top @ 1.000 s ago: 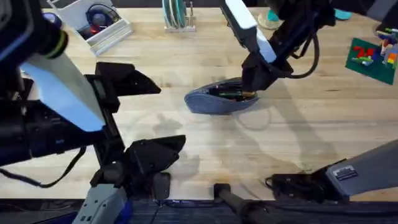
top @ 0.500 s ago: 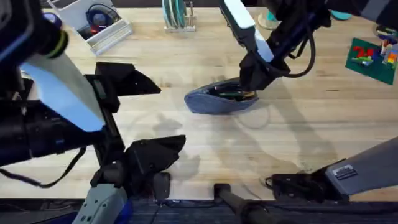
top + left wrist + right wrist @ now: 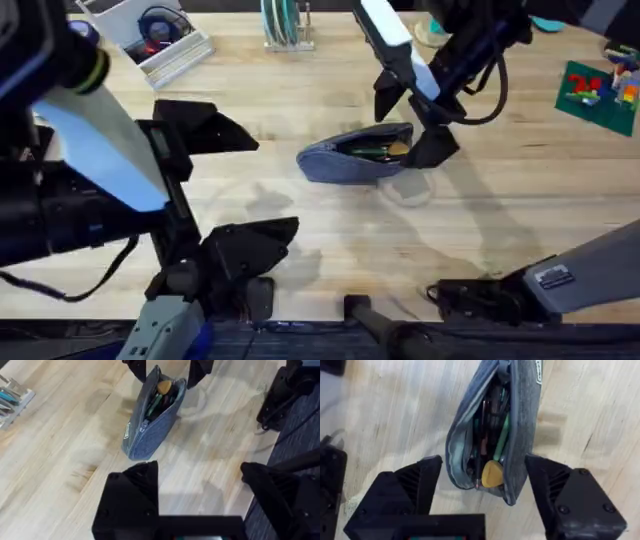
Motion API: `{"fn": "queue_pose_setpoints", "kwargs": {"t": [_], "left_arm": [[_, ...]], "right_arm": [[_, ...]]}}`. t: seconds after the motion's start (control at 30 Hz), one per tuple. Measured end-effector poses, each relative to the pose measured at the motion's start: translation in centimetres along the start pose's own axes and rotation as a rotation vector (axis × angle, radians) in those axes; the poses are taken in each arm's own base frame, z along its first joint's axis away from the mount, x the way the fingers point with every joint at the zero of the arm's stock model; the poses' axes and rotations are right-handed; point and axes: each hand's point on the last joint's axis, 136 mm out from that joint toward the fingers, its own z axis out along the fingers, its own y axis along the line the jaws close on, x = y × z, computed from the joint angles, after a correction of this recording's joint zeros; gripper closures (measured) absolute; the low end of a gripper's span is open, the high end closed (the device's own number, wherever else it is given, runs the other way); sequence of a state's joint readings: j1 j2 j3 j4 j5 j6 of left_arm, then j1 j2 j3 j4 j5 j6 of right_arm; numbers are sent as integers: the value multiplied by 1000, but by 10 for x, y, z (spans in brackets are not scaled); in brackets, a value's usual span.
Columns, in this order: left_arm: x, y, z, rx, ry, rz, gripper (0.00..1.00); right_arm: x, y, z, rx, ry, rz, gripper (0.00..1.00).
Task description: Unzip the bag, pick up the pens from the table one at a time and place them inside, then zip the bag closed.
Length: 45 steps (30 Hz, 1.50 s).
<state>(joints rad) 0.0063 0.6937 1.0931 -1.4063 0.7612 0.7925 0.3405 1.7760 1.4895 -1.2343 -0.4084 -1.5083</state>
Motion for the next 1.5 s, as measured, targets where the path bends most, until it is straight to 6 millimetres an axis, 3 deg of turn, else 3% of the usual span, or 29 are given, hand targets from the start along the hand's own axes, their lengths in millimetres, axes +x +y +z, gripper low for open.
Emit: {"fn": "queue_pose_setpoints", "kwargs": {"t": [0.57,0.9,1.1,1.33,1.5], "left_arm": [[0,0,0,0,0,0,6],[0,0,0,0,0,0,6],[0,0,0,0,0,0,6],[0,0,0,0,0,0,6],[0,0,0,0,0,0,6]], "right_arm": [[-4,3,0,-11,-23,34,5],[-7,-4,-1,10,-38,367,4],[-16,-19,-20,64,-61,557,4],[-33,-39,-50,153,-115,607,4],[-39,-22,-50,75,-127,675,4]]}}
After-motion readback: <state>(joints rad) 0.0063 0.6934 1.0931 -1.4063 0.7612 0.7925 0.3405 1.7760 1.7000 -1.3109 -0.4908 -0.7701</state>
